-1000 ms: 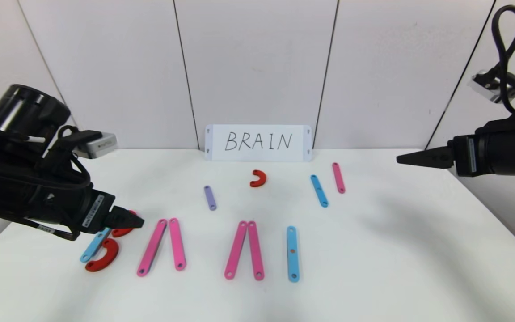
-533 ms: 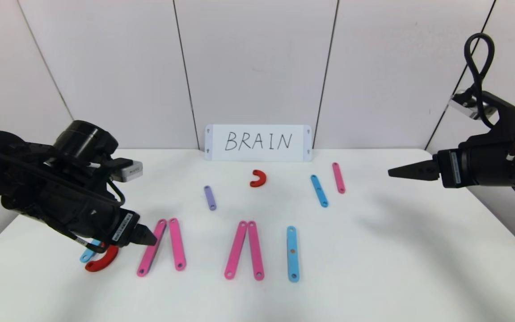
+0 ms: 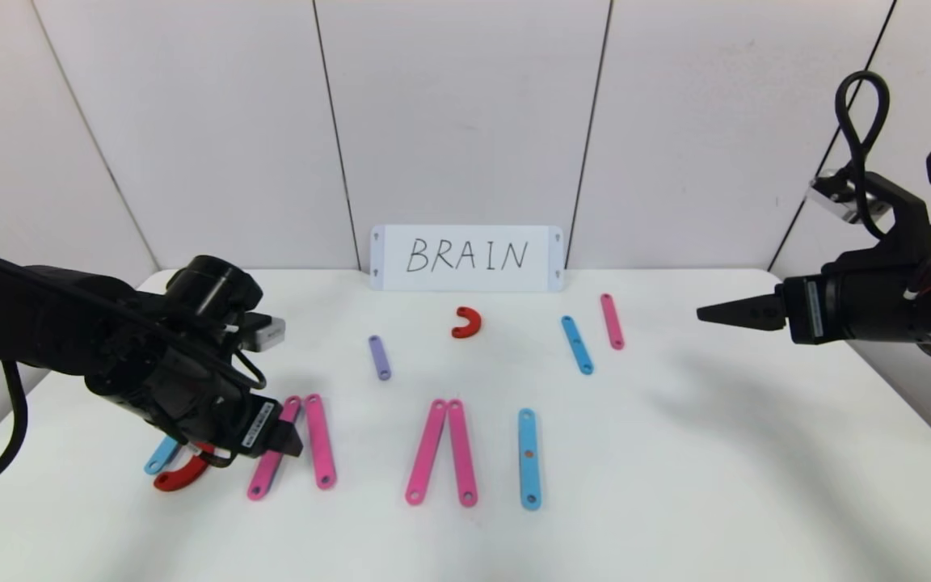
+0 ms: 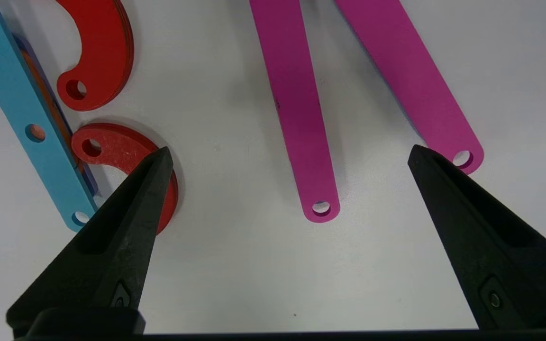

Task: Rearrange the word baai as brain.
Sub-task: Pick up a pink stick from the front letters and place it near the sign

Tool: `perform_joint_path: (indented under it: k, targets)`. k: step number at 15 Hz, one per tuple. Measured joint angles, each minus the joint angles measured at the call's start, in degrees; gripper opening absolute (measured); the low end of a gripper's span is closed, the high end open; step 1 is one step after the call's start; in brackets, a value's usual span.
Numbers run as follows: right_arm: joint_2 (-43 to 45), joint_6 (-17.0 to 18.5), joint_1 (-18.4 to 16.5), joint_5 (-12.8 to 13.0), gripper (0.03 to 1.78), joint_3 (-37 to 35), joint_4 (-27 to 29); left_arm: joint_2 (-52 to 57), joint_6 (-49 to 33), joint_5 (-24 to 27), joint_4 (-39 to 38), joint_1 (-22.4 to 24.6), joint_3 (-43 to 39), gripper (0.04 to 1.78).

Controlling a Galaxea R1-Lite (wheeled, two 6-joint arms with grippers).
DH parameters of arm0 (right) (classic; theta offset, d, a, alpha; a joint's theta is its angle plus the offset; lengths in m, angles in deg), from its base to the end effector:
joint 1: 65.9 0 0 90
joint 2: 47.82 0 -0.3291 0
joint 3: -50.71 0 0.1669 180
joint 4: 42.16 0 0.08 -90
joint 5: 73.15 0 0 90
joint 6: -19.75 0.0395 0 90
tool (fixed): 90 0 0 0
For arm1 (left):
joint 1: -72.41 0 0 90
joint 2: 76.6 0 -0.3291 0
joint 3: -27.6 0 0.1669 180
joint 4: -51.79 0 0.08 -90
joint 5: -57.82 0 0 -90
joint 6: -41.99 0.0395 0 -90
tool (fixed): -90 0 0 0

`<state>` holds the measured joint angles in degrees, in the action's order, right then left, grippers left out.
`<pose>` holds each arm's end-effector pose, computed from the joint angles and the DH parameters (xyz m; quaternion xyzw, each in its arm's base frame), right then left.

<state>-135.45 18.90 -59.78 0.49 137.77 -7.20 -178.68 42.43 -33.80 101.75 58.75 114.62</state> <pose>0.2466 0.0376 0.2586 0.0203 0.3025 0.1879 0.9342 0.2728 -0.0652 0.1701 0.0747 0.5323 -0.0905 0.8384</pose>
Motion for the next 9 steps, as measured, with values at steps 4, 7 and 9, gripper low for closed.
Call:
perform_joint_path:
  k: [4, 7, 9]
  targets:
    - [-0.07, -0.05, 0.0, -0.12, 1.74, -0.37, -0.2, -0.96, -0.41, 0.09, -0.17, 1.0, -0.35, 1.74]
    - [-0.07, 0.0, 0.0, -0.12, 1.74, -0.48, -0.2, -2.26, -2.26, 0.09, -3.04, 1.1, -0.49, 1.74]
    - [-0.07, -0.05, 0.02, -0.12, 1.74, -0.63, -0.27, -3.11, -2.34, 0.09, -3.47, 1.1, -0.57, 1.74]
